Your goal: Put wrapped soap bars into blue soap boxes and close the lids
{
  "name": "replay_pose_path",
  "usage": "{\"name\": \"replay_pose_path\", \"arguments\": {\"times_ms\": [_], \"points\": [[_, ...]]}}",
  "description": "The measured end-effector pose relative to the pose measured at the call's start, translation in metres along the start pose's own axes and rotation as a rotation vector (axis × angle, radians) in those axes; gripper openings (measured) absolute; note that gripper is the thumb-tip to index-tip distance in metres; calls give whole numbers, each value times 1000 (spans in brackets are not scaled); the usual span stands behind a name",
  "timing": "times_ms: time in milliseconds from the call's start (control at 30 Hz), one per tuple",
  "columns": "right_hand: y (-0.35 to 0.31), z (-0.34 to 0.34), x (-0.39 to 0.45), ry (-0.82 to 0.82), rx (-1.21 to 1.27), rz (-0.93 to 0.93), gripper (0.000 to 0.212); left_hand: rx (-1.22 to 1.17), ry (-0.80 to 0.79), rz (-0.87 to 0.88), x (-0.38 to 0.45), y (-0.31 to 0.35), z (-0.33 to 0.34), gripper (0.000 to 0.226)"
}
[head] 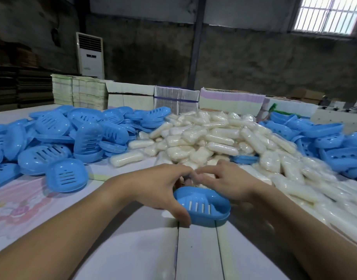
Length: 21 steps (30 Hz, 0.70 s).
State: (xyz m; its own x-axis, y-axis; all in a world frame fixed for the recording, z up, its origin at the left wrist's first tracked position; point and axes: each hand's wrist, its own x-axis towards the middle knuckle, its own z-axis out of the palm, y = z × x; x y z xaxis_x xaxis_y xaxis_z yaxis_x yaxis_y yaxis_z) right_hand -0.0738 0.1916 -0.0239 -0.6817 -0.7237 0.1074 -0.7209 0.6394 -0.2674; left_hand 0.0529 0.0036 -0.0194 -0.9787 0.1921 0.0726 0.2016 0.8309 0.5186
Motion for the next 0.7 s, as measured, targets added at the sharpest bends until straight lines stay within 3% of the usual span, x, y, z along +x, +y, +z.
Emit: {"name": "replay_pose_path", "arguments": {"times_ms": [267, 400, 467, 600, 700], "points": [[5, -1, 1, 66, 38, 93, 16, 3, 20, 4, 4, 0, 5, 63], [13, -7, -4, 118, 103, 111, 53, -11, 40, -31, 4, 0, 6, 67], [16, -12, -6, 154, 109, 116, 58, -55, 55, -61, 4, 2, 7, 68], [20, -31, -12, 237, 158, 15, 47, -121, 94, -108, 3, 4, 12, 73], [12, -49, -25, 176, 464, -136, 42, -153, 107, -141, 5, 4, 13, 82]]}}
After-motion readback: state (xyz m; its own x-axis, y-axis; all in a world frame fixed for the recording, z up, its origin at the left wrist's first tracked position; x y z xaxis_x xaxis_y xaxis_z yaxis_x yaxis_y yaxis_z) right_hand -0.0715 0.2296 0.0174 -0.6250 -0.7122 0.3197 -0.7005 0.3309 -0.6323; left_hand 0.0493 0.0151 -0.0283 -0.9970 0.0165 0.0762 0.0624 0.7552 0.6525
